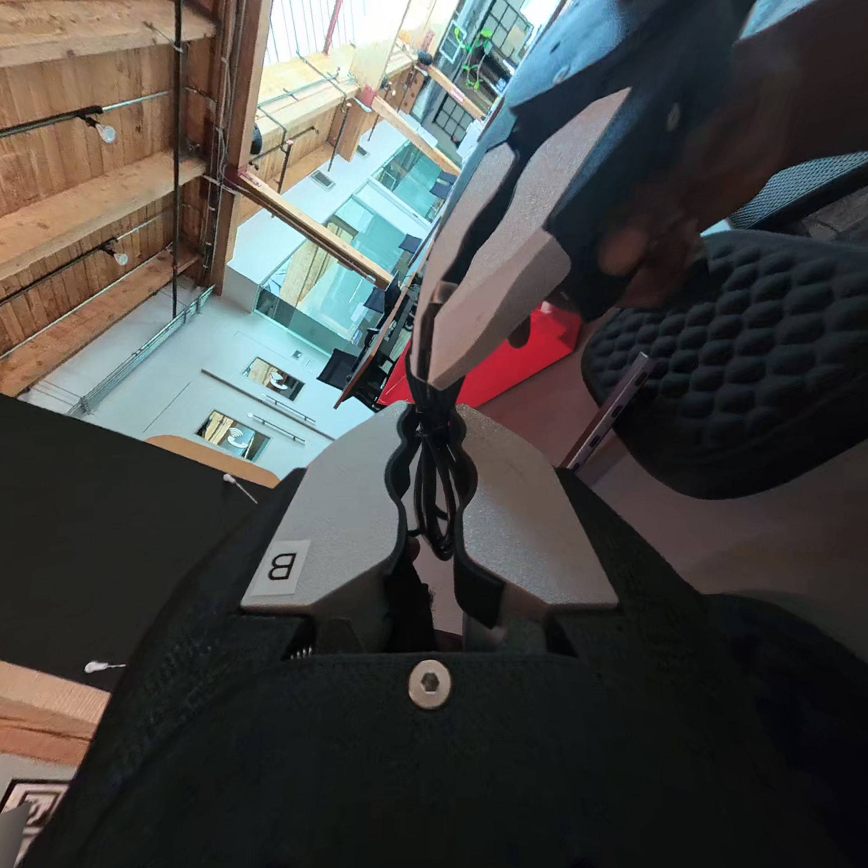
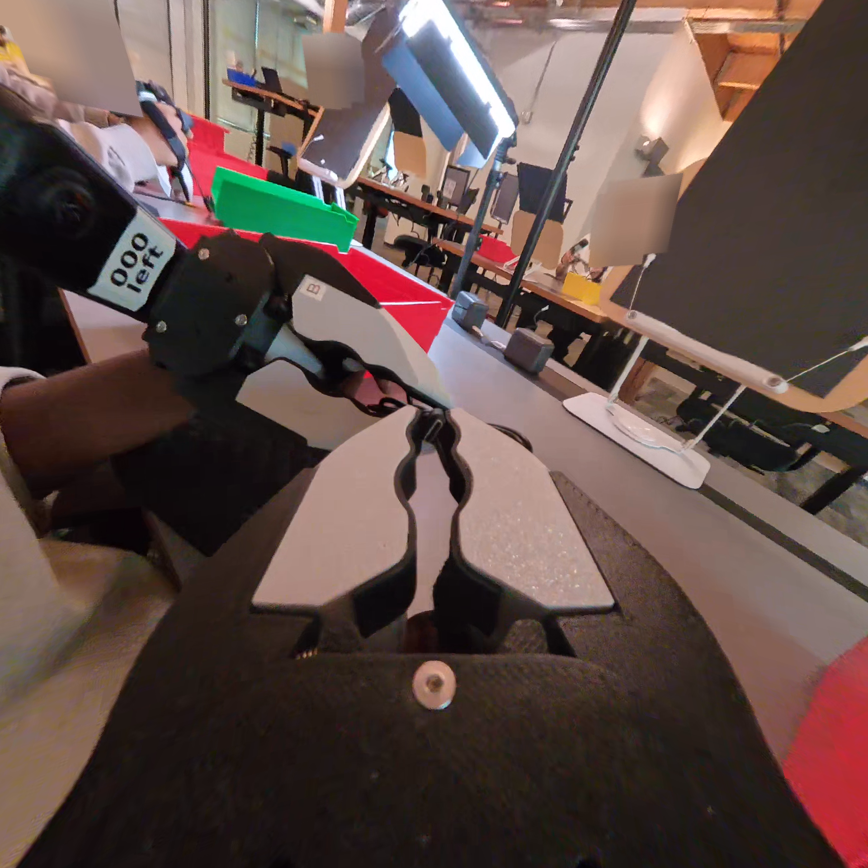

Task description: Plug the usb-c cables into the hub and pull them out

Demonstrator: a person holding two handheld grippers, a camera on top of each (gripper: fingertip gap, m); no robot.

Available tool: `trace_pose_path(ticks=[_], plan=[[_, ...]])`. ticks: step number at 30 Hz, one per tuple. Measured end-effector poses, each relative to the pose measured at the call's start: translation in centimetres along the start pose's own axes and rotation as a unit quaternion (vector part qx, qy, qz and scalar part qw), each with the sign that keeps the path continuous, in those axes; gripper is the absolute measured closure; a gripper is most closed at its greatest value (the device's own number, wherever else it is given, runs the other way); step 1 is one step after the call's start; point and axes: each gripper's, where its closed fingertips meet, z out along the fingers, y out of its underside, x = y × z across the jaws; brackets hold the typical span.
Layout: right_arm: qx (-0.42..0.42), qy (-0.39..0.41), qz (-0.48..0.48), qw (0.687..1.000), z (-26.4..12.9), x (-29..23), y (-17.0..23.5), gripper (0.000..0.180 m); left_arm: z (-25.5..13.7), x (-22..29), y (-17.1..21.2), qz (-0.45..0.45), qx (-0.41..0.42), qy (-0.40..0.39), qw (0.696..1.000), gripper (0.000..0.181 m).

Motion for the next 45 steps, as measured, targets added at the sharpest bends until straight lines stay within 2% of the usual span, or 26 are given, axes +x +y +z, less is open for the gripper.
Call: trace_pose_path(ticks=[3, 6, 8, 12, 18, 27, 31, 33, 34, 36, 39, 42, 45], plan=[[-0.002, 0.024, -0.047, 0.999, 0.5, -0.3, 0.1, 0.174, 0.3, -0.2, 0.5, -0.015, -0.026, -0.004, 1.0, 0.167], [-0.032, 0.079, -0.185, 0.979, 0.7, -0.1, 0.6, 0.174, 0.7, -0.6, 1.4, -0.075, -0.063, -0.006, 0.995, 0.168], [-0.043, 0.106, -0.239, 0.964, 1.0, 0.0, 0.8, 0.175, 0.9, -0.7, 1.9, -0.106, -0.08, -0.002, 0.991, 0.167], [-0.022, 0.104, -0.207, 0.973, 0.9, 0.2, 0.5, 0.175, 1.0, -0.9, 2.0, -0.148, -0.085, -0.003, 0.985, 0.167], [-0.022, 0.108, -0.197, 0.974, 0.7, 0.7, 0.5, 0.175, 1.8, -1.2, 3.4, -0.149, -0.144, -0.029, 0.978, 0.167], [-0.02, 0.095, -0.153, 0.984, 0.6, 0.9, 0.7, 0.175, 1.8, -1.2, 5.2, -0.181, -0.176, -0.021, 0.967, 0.167], [0.017, 0.074, -0.038, 0.996, 0.4, 1.3, 0.0, 0.175, 1.1, -1.7, 4.4, -0.112, -0.128, -0.031, 0.985, 0.163], [0.047, 0.061, 0.057, 0.995, 0.0, 2.1, -0.5, 0.175, 0.6, -2.6, 3.6, -0.062, -0.099, -0.062, 0.991, 0.143], [0.059, 0.052, 0.107, 0.991, -0.2, 2.6, -0.6, 0.175, 0.5, -2.6, 3.1, -0.038, -0.084, -0.067, 0.993, 0.14], [0.072, 0.034, 0.197, 0.977, -0.5, 3.4, -0.3, 0.175, 0.5, -2.6, 1.6, -0.011, -0.044, -0.083, 0.995, 0.139], [0.083, 0.01, 0.279, 0.957, -0.5, 3.9, 0.2, 0.176, 0.7, -2.1, 0.0, -0.01, -0.006, -0.077, 0.997, 0.14], [0.091, -0.027, 0.342, 0.935, -0.1, 3.4, 0.3, 0.175, 1.4, -0.2, -0.4, -0.057, -0.004, -0.013, 0.998, 0.144], [0.086, -0.072, 0.388, 0.915, 0.3, 2.4, 0.5, 0.175, 1.6, -0.8, 0.3, -0.065, -0.028, -0.037, 0.997, 0.159]])
